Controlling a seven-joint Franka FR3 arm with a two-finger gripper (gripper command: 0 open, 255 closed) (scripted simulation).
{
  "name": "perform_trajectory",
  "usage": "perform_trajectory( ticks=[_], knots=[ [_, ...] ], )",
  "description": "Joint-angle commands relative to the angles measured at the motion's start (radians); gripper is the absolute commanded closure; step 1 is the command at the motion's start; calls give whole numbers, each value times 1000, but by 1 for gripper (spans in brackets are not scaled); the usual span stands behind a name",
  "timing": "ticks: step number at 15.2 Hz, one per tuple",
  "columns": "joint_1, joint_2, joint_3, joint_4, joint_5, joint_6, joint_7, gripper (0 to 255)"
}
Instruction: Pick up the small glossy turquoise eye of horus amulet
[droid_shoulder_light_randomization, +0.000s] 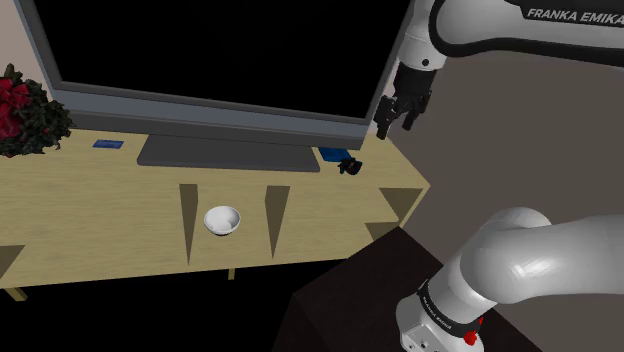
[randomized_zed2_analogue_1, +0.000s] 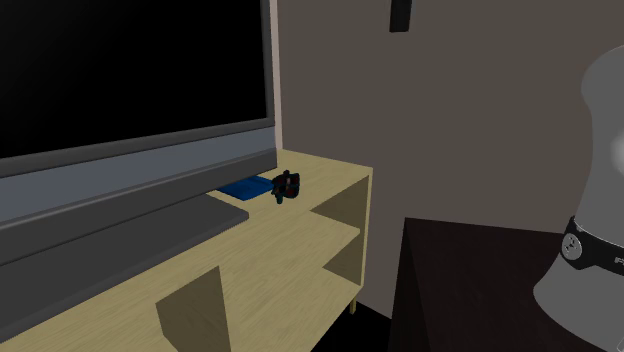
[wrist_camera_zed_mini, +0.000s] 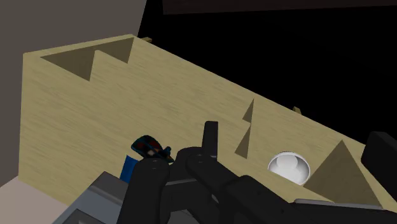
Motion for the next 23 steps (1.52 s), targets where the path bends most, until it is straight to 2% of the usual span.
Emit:
perform_trajectory(
  ticks=[1,7,14,19,23],
  knots=[
    [0,0,0,0,0,0,0,0],
    [-1,47,-156,-86,-95,164,-270,0],
    [9,214,-339,-93,-170,375,-582,0],
    [40,393,-463,-40,-163,522,-819,0],
    [76,563,-548,34,-94,625,-1032,0]
  ],
)
